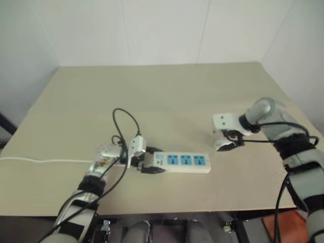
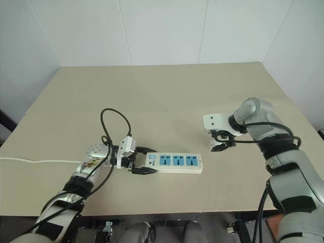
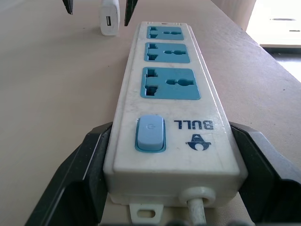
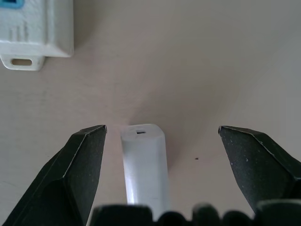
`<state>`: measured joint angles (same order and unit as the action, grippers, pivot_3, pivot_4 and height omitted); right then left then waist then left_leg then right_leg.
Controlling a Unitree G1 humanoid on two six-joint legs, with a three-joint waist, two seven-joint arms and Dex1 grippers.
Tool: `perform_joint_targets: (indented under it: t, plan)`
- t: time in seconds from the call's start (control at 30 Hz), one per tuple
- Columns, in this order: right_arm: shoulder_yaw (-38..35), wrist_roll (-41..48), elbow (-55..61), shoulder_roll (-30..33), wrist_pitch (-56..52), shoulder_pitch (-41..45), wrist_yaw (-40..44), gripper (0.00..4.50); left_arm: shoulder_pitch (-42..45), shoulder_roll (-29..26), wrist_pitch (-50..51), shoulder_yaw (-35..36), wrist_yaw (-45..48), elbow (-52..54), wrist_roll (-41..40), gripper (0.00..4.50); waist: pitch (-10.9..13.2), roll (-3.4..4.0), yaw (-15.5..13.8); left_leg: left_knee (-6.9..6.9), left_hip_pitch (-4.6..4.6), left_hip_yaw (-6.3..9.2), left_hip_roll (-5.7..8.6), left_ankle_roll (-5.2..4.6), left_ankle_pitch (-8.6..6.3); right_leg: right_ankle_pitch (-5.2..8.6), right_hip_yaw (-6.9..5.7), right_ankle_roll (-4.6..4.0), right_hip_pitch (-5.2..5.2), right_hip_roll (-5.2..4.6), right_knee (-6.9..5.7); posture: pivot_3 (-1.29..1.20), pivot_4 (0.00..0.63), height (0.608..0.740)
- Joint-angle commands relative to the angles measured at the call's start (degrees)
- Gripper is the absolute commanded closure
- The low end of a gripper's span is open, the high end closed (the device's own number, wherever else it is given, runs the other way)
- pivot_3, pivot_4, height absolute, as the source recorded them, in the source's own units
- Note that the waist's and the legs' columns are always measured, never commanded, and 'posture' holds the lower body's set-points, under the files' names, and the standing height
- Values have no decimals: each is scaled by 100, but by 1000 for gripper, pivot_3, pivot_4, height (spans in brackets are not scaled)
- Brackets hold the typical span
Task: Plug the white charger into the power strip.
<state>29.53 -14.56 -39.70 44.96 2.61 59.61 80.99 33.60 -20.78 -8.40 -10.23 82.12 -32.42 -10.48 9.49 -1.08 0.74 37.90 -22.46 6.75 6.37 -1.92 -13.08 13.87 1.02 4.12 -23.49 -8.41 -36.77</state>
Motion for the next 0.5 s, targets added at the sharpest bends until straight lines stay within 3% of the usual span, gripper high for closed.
perform_joint_targets:
  t: [0.03, 0.4, 0.5]
  plan:
    - [109, -405, -607, -143, 339, 401, -17, 0, -109, -116, 166, -189, 75, 188, 103, 1211, -1, 1, 16, 0, -3, -2, 0, 3, 2, -1, 1, -2, -8, 0, -5, 0, 150, 740]
    - [93, -743, -1037, -569, 520, 515, 14, 0, -263, -176, 389, -230, 3, 460, 68, 1211, -16, -8, 43, 0, -26, -26, -11, 55, 33, -7, 2, -11, -61, 1, -32, 0, 150, 740]
    - [115, -789, -897, -639, 418, 413, 114, 625, -270, -163, 380, -234, -27, 432, 82, 1211, -21, -12, 46, 0, -25, -27, -12, 54, 32, -7, 2, -12, -61, 2, -32, 0, 150, 740]
